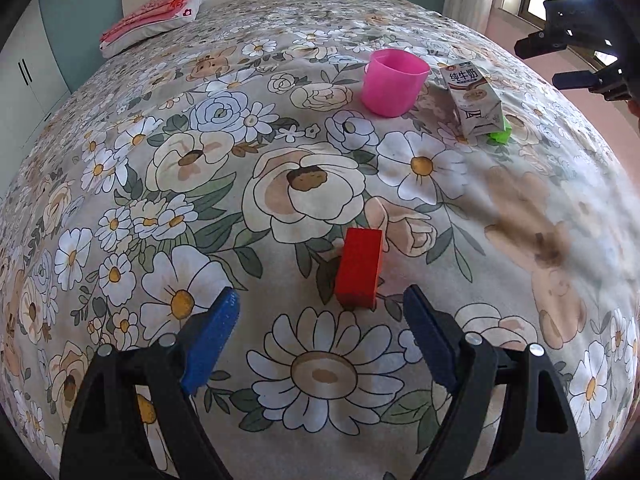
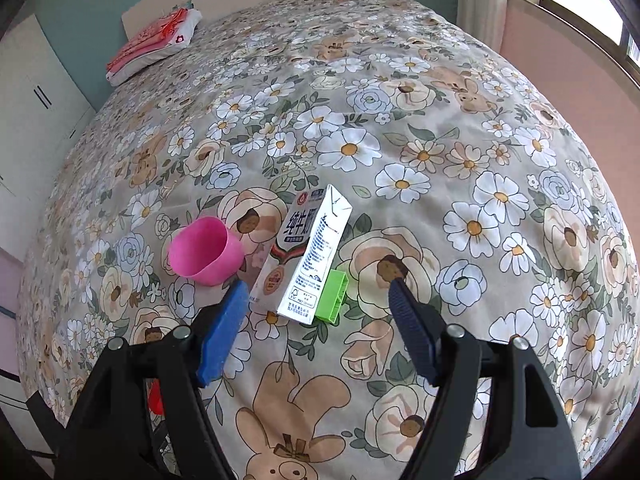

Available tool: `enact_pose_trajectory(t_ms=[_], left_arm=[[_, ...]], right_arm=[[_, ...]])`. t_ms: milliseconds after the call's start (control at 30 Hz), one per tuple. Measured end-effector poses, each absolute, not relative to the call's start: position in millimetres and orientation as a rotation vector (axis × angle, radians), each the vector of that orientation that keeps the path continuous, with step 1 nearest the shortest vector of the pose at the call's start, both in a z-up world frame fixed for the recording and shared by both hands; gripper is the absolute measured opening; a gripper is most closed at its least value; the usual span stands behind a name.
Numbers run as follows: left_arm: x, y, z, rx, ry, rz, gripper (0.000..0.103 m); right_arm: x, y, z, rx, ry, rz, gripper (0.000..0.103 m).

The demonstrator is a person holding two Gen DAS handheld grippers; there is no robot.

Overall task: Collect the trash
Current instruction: 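Grasp the red block with left tool while right tool grasps the white milk carton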

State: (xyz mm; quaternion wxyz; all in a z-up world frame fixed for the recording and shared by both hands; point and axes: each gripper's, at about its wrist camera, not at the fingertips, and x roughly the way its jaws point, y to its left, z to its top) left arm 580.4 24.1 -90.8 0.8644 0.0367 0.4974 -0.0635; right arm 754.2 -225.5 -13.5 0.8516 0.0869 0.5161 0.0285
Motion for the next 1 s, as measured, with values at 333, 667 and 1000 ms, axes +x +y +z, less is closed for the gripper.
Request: enact_pose_trajectory(t_ms=[333, 667, 1000], left_arm=[[605, 23, -108, 0.056, 1.006, -0.128, 0.085], [604, 8, -108, 0.069, 0.978, -0.206, 0.025], [591, 19, -97, -0.005, 1.021, -0.225, 0.022]], right_arm=[[830, -225, -87, 0.355, 1.217, 0.06, 0.072], [843, -212, -105, 0.377, 1.246, 0.127, 0.055], [819, -214, -79, 0.337, 1.209, 0.132, 0.035]])
